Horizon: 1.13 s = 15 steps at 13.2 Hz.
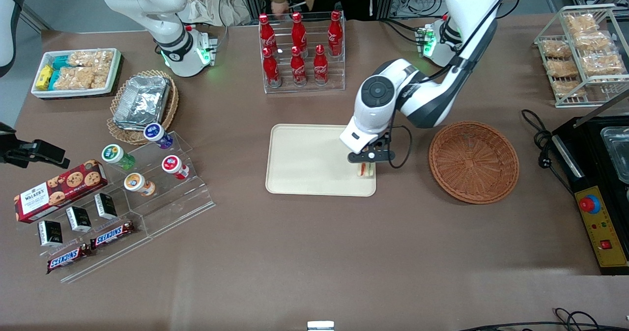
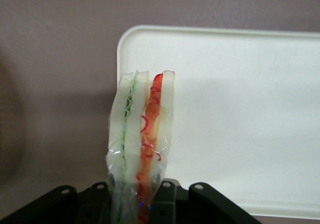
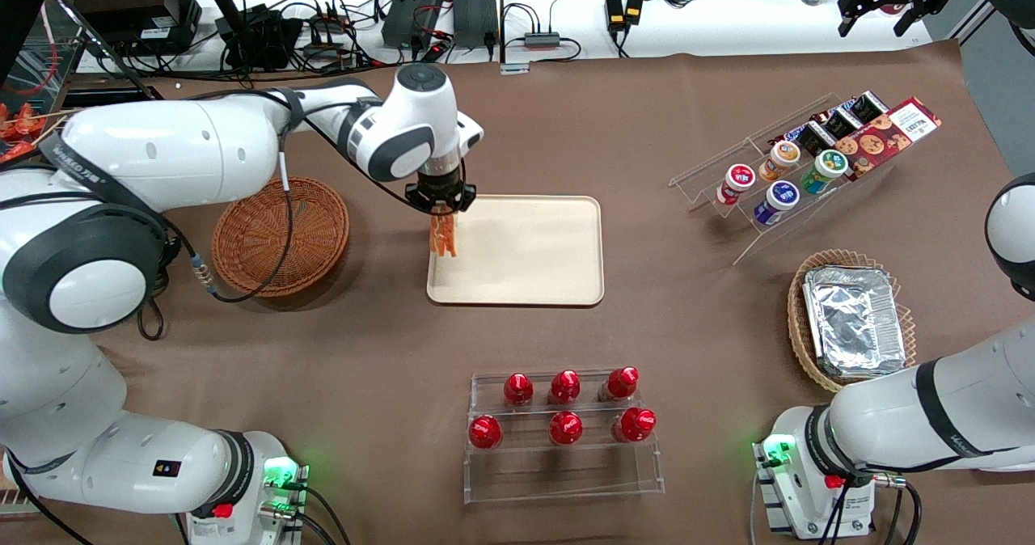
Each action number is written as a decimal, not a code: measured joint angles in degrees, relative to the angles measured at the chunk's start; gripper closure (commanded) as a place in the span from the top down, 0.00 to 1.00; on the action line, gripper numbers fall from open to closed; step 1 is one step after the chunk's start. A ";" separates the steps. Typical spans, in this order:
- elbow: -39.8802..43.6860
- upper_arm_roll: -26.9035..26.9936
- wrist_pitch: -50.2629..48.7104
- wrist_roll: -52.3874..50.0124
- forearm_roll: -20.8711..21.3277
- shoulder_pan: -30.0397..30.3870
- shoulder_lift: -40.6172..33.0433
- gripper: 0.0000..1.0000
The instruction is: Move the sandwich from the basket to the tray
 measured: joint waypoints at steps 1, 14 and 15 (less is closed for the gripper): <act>-0.88 -0.01 1.03 -0.39 1.33 -0.43 0.82 0.00; 0.55 -0.16 2.36 -7.33 11.97 -1.12 6.73 1.00; 3.02 -0.42 -0.28 -7.42 11.40 -1.11 6.65 1.00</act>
